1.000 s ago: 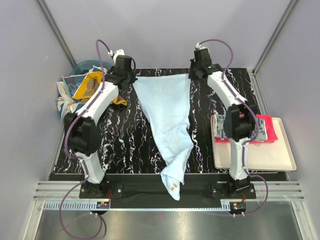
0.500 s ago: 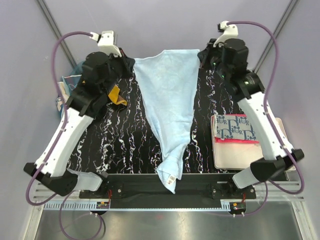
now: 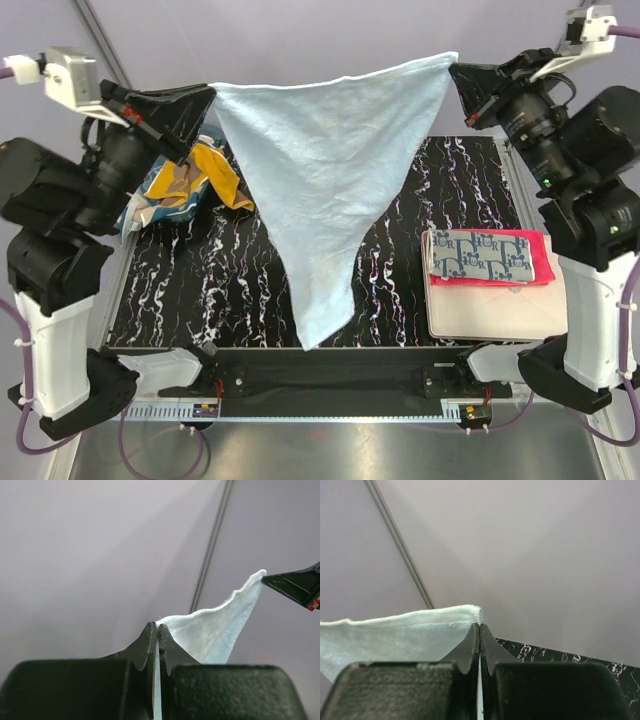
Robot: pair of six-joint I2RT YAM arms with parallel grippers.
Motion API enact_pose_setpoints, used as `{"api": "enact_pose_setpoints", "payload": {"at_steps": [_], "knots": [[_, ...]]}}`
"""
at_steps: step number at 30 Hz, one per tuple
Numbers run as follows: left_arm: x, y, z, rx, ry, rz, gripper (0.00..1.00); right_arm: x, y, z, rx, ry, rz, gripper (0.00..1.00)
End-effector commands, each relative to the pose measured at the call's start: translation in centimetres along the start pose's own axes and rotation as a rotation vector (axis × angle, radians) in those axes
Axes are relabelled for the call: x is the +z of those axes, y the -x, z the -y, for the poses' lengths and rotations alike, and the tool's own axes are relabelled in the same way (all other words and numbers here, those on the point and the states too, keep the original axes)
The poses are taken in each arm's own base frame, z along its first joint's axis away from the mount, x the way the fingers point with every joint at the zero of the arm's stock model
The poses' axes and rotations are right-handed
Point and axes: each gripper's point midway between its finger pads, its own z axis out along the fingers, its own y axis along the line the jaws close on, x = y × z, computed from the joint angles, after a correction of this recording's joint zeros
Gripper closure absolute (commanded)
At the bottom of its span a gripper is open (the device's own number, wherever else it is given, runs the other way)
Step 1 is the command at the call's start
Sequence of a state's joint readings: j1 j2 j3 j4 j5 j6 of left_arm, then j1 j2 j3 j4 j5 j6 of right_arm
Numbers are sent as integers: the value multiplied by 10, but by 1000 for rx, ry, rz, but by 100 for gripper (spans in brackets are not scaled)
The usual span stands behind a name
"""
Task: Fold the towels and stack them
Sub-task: Flatten out the crumpled towel
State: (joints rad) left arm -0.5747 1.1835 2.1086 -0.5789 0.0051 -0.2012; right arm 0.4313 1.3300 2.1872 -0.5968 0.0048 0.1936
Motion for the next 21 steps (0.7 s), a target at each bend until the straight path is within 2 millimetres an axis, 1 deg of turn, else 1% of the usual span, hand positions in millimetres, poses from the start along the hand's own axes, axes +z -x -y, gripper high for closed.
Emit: {"api": "enact_pose_setpoints", "payload": {"at_steps": [1, 2, 3, 5, 6, 7, 8, 9, 11, 17, 21], "knots": [[-22, 31, 22, 21, -104, 69, 100, -23, 29, -19, -17, 78, 54, 100], [-28, 39, 24, 24, -109, 87, 100, -26, 32, -21, -17, 84, 59, 100], [-33, 46, 27, 25, -120, 107, 100, -32, 41, -25, -17, 102, 81, 100], [-43, 56, 30, 25, -135, 130, 100, -39, 51, -30, -11, 121, 104, 100], [-50, 65, 35, 23, -153, 153, 100, -44, 57, -33, -9, 132, 120, 100], [-51, 66, 35, 23, -154, 158, 100, -47, 60, -34, -9, 138, 128, 100], [-56, 71, 36, 23, -158, 174, 100, -50, 62, -36, -6, 145, 135, 100], [-59, 74, 36, 22, -158, 185, 100, -57, 69, -39, -4, 156, 153, 100], [-64, 81, 36, 25, -154, 207, 100, -62, 74, -43, -2, 176, 171, 100], [-67, 96, 37, 18, -147, 255, 100, -80, 97, -49, -7, 197, 237, 100], [-67, 106, 34, 17, -131, 293, 100, -83, 104, -48, -13, 191, 268, 100]]}}
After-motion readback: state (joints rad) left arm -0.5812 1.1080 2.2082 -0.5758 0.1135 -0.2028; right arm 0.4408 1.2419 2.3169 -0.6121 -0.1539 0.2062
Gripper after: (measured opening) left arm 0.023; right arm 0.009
